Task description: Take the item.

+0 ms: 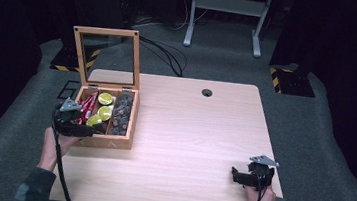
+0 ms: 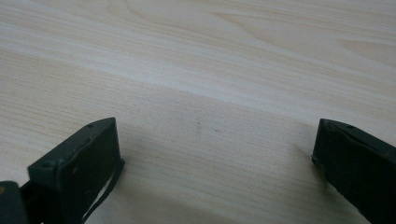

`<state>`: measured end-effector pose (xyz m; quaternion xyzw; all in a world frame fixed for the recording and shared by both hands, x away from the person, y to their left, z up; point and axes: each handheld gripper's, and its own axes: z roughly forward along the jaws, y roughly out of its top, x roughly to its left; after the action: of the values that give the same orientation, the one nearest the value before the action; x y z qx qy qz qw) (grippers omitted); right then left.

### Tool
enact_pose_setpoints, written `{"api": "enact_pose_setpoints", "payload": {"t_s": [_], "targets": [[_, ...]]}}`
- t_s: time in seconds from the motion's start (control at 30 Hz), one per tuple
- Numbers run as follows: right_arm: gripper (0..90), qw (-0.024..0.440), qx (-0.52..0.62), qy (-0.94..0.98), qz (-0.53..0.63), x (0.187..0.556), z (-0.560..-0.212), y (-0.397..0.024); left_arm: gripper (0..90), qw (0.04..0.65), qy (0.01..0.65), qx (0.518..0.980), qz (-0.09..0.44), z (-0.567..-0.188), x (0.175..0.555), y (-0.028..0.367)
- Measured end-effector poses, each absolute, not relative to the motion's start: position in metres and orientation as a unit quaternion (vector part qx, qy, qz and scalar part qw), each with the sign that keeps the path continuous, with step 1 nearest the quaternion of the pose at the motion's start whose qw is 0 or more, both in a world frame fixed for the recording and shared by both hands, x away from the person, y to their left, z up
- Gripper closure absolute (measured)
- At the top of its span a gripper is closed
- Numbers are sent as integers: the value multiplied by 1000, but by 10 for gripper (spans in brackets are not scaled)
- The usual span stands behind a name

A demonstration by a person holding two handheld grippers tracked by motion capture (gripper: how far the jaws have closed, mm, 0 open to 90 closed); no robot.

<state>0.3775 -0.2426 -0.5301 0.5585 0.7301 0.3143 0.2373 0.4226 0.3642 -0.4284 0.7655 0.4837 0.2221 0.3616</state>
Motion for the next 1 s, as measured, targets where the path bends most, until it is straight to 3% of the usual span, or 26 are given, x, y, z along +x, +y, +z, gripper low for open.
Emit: {"api": "enact_pose_setpoints", "payload": {"t_s": [0.43,0.77,1.0], "targets": [[3,237,558,730,314,377,-530,-243,207,331,494,777,210,-445,440,367],[4,237,558,731,314,377,-530,-243,366,331,496,776,205,-450,439,365],[4,237,558,731,314,377,-530,-243,375,324,492,778,219,-449,437,363]]}}
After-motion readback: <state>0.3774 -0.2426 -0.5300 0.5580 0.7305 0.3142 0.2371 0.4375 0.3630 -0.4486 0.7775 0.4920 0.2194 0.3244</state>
